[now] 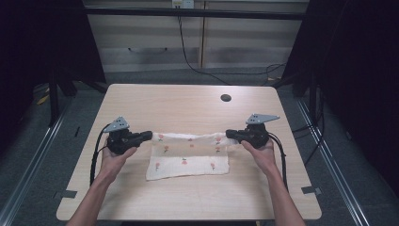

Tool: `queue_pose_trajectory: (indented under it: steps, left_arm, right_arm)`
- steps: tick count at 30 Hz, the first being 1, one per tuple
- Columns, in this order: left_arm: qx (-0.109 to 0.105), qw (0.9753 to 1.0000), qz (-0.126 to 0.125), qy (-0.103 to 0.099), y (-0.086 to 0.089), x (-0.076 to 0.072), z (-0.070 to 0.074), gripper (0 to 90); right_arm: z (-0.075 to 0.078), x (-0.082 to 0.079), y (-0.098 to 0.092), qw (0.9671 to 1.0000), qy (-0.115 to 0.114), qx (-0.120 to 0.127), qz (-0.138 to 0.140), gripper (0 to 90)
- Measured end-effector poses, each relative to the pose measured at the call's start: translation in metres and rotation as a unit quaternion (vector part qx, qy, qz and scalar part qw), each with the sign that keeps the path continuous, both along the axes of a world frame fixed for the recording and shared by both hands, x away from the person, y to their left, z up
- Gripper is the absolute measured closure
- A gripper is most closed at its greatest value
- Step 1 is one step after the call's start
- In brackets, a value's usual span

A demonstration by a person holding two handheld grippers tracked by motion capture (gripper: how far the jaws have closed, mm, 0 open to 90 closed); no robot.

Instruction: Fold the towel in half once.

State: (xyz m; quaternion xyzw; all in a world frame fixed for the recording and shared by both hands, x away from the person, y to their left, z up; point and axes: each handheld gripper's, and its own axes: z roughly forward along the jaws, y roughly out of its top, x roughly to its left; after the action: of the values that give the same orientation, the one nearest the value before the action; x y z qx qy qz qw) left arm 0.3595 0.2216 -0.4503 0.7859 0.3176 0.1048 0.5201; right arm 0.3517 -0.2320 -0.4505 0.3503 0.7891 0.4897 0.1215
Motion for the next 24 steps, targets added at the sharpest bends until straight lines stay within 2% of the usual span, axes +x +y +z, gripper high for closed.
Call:
queue_pose_trajectory:
  steps: [3, 7, 8, 10, 12, 13, 21, 24]
  left_arm:
    - [0.012, 0.9999, -0.009, -0.006, 0.0, -0.005, 0.001, 87.1]
    - [0.001, 0.9998, -0.017, -0.004, -0.001, -0.011, 0.0, 87.1]
    - [0.004, 0.9998, -0.018, -0.003, -0.001, -0.012, -0.001, 87.1]
    - [-0.006, 0.9996, -0.027, 0.004, 0.002, -0.014, -0.003, 87.0]
    - [-0.005, 0.9996, -0.027, 0.006, 0.003, -0.014, -0.003, 87.0]
    - [0.006, 0.9996, -0.026, 0.008, 0.004, -0.016, -0.007, 87.0]
    - [0.03, 0.9989, -0.035, 0.008, 0.002, -0.026, -0.01, 87.0]
    - [0.044, 0.9982, -0.039, 0.011, 0.003, -0.033, -0.013, 87.0]
  right_arm:
    - [0.002, -0.006, -0.002, 1.0, -0.003, -0.002, 0.003, 87.6]
    - [-0.003, -0.012, -0.003, 1.0, 0.001, -0.006, 0.002, 87.6]
    - [-0.005, -0.015, -0.004, 1.0, 0.0, -0.008, -0.001, 87.5]
    - [-0.008, -0.018, -0.006, 1.0, 0.004, 0.0, 0.0, 87.6]
    - [-0.01, -0.021, -0.005, 1.0, 0.007, -0.006, 0.0, 87.5]
    - [-0.011, -0.022, -0.005, 0.9999, 0.008, -0.007, 0.002, 87.6]
    - [-0.012, -0.029, -0.001, 0.9997, 0.012, -0.021, 0.009, 87.4]
    - [-0.015, -0.038, 0.001, 0.999, 0.02, -0.034, 0.02, 87.4]
